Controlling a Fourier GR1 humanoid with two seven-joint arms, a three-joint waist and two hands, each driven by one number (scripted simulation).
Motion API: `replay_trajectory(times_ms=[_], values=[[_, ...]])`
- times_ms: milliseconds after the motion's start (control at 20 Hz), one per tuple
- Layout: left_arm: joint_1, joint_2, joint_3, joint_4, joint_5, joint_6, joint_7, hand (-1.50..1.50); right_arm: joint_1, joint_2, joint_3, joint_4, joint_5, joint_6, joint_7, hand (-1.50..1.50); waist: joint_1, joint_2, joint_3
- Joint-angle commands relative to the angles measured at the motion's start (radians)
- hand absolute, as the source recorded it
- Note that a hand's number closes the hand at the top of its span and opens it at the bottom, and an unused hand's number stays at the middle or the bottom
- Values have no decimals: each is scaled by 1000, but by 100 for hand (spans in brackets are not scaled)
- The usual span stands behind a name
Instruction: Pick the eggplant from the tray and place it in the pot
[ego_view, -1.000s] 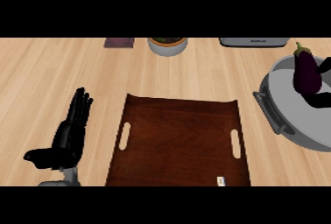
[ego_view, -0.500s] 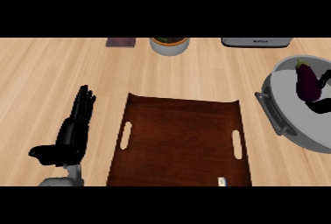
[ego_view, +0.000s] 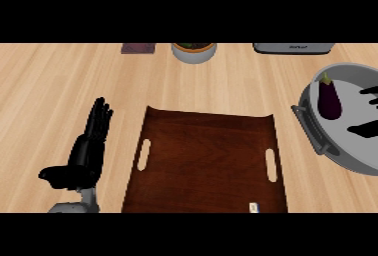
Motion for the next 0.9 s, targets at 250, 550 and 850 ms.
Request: replay_trajectory(times_ms=[250,550,850], values=[[42,25,2,-56,11,-21,20,0,-53,44,-304,15,-373,-15,-288,-150,-3,-5,3],[12,17,25,34,20,-31,-52,0,-21,-113,-421,150,-497,131,-360,-150,-7,4,1],[16,7,16,33,5,-20,-47,0,-50,-204,-460,265,-547,115,-412,-150,6,5,1]])
